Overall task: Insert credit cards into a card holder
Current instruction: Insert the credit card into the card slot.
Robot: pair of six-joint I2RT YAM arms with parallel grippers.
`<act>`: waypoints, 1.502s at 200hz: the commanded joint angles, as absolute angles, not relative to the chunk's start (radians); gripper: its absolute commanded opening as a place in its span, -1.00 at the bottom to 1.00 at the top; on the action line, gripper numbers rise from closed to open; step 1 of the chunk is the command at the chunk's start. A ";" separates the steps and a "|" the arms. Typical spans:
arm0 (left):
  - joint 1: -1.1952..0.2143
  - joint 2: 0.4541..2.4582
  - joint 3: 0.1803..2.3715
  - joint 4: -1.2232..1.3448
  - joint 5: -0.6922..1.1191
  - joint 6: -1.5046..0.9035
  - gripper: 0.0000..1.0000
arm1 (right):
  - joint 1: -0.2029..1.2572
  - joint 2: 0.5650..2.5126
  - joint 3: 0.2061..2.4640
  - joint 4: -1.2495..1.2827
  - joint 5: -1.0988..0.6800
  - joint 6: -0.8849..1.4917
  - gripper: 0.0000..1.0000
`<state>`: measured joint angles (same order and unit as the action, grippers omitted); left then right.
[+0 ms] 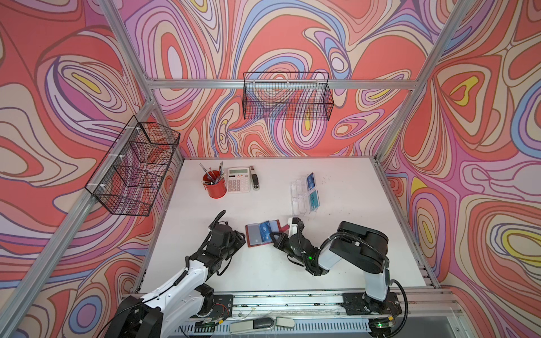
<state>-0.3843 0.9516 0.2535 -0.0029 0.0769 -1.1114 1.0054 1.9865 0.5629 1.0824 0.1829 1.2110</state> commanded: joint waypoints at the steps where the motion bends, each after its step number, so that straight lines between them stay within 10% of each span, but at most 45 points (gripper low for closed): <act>1: -0.376 0.961 0.242 0.005 0.059 -1.131 0.08 | 1.023 2.017 0.563 1.040 0.176 1.251 -1.00; 248: -0.388 1.141 0.237 0.182 0.169 -1.170 -0.11 | 1.088 2.001 0.701 0.781 0.222 1.256 -1.00; 300: -0.389 1.113 0.245 0.144 0.152 -1.158 -0.09 | 1.088 1.838 0.710 0.498 0.364 1.158 -0.29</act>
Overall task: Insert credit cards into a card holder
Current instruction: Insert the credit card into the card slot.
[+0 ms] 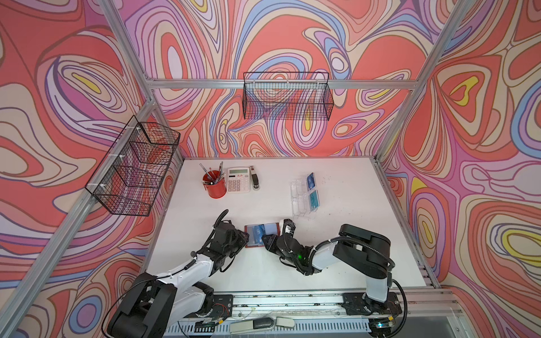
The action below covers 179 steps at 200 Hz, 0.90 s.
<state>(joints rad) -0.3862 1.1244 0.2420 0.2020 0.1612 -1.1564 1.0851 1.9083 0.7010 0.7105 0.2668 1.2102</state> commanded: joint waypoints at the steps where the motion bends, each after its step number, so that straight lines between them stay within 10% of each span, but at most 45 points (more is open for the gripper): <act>1: -0.388 1.112 0.245 0.144 0.151 -1.158 -0.09 | 1.088 1.836 0.711 0.491 0.366 1.157 -0.28; 179: -0.389 1.170 0.256 0.198 0.201 -1.150 -0.14 | 1.093 2.032 0.963 0.485 0.154 1.012 -0.52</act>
<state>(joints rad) -0.3859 1.1797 0.2623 0.2413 0.1978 -1.1522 1.0756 1.9984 0.9409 0.4686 0.2089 1.0382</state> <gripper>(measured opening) 0.427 0.245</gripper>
